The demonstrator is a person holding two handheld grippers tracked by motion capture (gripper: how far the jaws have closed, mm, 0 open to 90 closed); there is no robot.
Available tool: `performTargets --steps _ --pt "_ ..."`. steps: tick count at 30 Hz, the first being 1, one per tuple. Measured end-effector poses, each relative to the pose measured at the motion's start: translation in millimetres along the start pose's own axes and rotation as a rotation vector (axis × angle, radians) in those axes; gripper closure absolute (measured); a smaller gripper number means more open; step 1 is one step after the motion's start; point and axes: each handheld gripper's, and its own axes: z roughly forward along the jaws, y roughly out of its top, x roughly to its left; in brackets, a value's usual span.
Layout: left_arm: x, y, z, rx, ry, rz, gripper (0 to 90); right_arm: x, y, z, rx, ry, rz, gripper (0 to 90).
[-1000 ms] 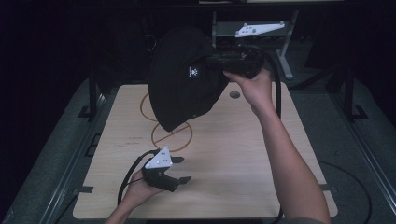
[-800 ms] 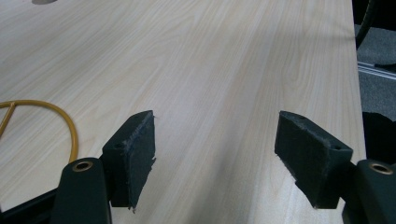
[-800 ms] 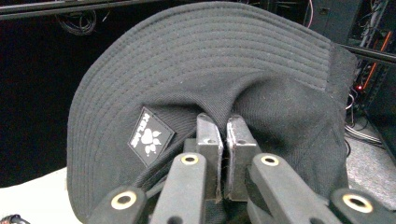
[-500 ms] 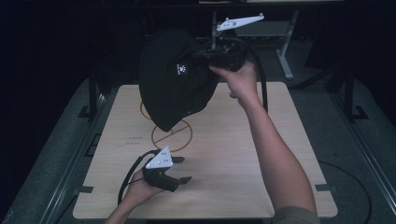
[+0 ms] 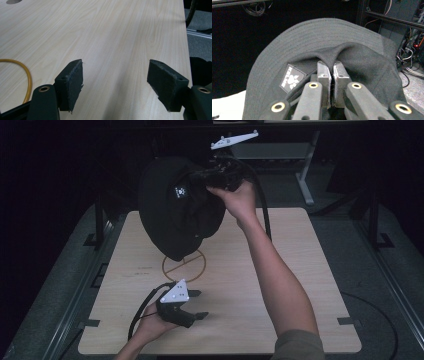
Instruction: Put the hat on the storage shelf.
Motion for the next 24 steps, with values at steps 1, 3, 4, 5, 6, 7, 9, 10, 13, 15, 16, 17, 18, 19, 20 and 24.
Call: performTargets --steps 1,3,4,5,6,7,9,10,13,15,16,17,18,19,20,24 --pt "0.2 0.1 -0.2 0.002 0.0 0.003 28.3 0.6 0.8 3.6 0.003 0.0 -0.003 86.4" --pt "0.1 0.3 -0.3 0.0 -0.002 0.005 28.3 2.5 2.5 10.9 0.014 0.005 -0.004 86.3" --pt "0.0 0.4 -0.1 -0.002 -0.003 0.006 28.3 2.8 3.2 13.4 0.016 0.008 -0.01 86.4" --pt "-0.2 0.5 0.0 -0.002 -0.004 0.007 28.3 4.2 4.0 16.2 0.017 0.007 -0.011 86.3" --pt "-0.3 0.7 0.3 -0.001 -0.006 0.012 28.3 5.1 4.8 19.0 0.019 0.009 -0.012 86.3" --pt "-0.6 0.9 0.7 0.0 -0.008 0.015 28.3 5.8 5.5 21.7 0.02 0.014 -0.015 86.4" --pt "-1.5 1.1 1.6 0.001 -0.011 0.014 28.3 7.1 6.5 26.6 0.028 0.018 -0.016 86.3" --pt "-1.8 1.3 2.0 0.001 -0.014 0.018 28.3 7.7 7.0 29.1 0.032 0.019 -0.018 86.3" --pt "-3.6 1.8 3.1 -0.001 -0.018 0.017 28.3 9.3 7.9 35.0 0.043 0.024 -0.022 86.3" --pt "-3.6 2.0 3.5 0.002 -0.018 0.025 28.3 10.8 8.5 39.7 0.056 0.024 -0.026 86.3" --pt "-3.5 1.9 3.9 0.001 -0.021 0.023 28.3 11.5 8.8 41.5 0.058 0.023 -0.03 86.3" --pt "-3.5 1.6 4.3 0.0 -0.024 0.019 28.3 12.5 9.1 43.4 0.064 0.025 -0.031 86.3" --pt "-3.4 1.5 4.5 0.001 -0.024 0.021 28.3 13.1 9.5 45.4 0.069 0.026 -0.038 86.3" --pt "-3.2 1.4 4.6 0.001 -0.025 0.02 28.3 13.9 9.8 47.1 0.073 0.028 -0.039 86.3" --pt "-3.0 1.3 5.0 -0.003 -0.028 0.015 28.3 14.3 10.0 49.0 0.075 0.031 -0.039 86.2" --pt "-3.3 1.7 5.6 0.0 -0.031 0.023 28.3 15.6 11.4 55.6 0.091 0.035 -0.051 86.2"
